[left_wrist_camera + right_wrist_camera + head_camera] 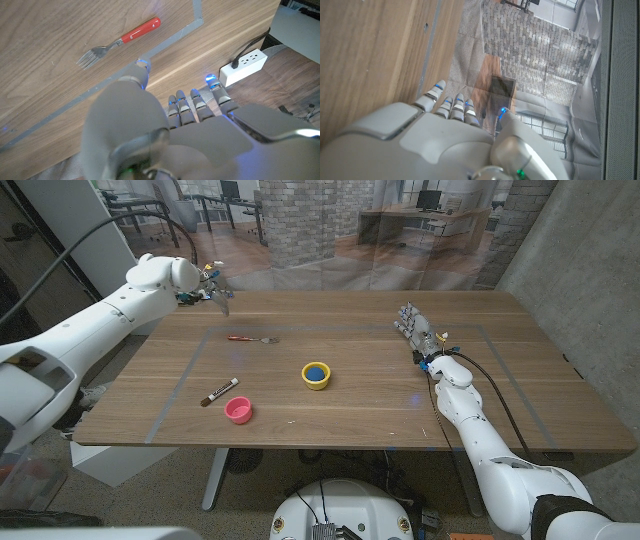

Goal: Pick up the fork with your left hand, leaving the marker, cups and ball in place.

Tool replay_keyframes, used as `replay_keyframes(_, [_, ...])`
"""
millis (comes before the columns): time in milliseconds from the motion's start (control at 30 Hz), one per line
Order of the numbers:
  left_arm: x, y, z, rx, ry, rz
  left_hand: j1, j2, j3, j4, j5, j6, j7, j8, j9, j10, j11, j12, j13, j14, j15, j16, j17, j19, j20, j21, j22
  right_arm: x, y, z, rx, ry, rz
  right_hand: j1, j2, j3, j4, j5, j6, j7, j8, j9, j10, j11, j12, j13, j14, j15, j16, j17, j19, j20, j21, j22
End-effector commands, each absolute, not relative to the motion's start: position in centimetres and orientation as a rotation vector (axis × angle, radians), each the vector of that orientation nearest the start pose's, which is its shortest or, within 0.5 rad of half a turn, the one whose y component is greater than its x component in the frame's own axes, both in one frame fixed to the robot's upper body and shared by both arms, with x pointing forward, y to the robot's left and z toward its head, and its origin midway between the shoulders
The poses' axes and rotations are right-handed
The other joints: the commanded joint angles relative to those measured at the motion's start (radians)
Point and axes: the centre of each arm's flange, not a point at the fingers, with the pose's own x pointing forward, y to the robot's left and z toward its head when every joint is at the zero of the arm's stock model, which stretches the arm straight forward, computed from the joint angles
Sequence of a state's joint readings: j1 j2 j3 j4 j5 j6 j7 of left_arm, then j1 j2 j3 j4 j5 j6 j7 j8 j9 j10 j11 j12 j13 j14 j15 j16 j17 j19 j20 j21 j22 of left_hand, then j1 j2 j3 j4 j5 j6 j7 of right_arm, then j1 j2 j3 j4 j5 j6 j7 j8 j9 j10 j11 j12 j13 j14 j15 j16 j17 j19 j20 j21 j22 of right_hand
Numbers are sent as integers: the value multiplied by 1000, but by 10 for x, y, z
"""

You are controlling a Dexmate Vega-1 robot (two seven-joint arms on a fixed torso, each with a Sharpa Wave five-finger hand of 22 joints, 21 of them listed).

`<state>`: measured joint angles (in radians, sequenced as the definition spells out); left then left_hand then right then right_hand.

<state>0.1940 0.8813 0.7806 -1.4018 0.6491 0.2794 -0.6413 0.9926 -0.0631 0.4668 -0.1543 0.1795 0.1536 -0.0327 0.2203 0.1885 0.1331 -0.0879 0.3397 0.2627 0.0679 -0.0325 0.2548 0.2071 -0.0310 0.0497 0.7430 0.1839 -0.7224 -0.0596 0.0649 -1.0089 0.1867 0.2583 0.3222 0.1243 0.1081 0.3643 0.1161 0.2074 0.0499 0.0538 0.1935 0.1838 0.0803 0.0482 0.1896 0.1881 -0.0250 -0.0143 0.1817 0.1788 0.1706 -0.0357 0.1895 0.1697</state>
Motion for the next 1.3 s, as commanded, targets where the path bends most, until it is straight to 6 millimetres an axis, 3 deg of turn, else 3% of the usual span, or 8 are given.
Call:
replay_keyframes(33, [643,361,180,1787,12,112,-3,-15,-21,5,15,34,-11,7,7,21,-9,11,6,15,-15,7,6,-6,2,-6,5,695,-261,-31,87,-575,229,-1,-11,-2,0,6,4,9,3,2,3,8,9,3,-2,7,4,4,11,2,5,2])
replay_keyframes(267, [642,358,169,1854,12,170,7,4,-40,10,27,66,-17,13,9,47,-17,35,15,65,-11,35,26,-10,24,-12,7,692,-262,-32,87,-577,230,-1,-11,-3,0,6,5,9,3,2,4,9,9,3,-1,7,4,4,11,1,5,2])
replay_keyframes(500, [642,355,160,1909,-10,220,19,6,-58,8,33,104,-23,25,11,79,-29,57,22,92,-20,60,47,-5,23,-15,9,690,-262,-33,85,-574,230,-3,-11,-3,0,7,6,9,3,2,5,8,9,3,-1,8,4,4,11,1,5,2])
replay_keyframes(1000, [647,365,145,1899,-30,301,7,7,-99,19,38,115,2,25,13,97,-7,80,37,113,-18,103,90,5,34,-17,11,691,-259,-32,80,-571,231,-7,-15,-7,1,7,7,11,3,2,5,10,9,3,0,9,4,4,12,3,5,2])
replay_keyframes(1300, [651,367,134,1882,-68,333,11,7,-111,17,43,122,5,26,14,113,-8,93,44,123,-21,124,109,10,37,-18,12,693,-259,-33,79,-566,230,-10,-17,-10,2,7,7,10,3,2,6,9,9,3,0,8,4,4,12,3,5,2])
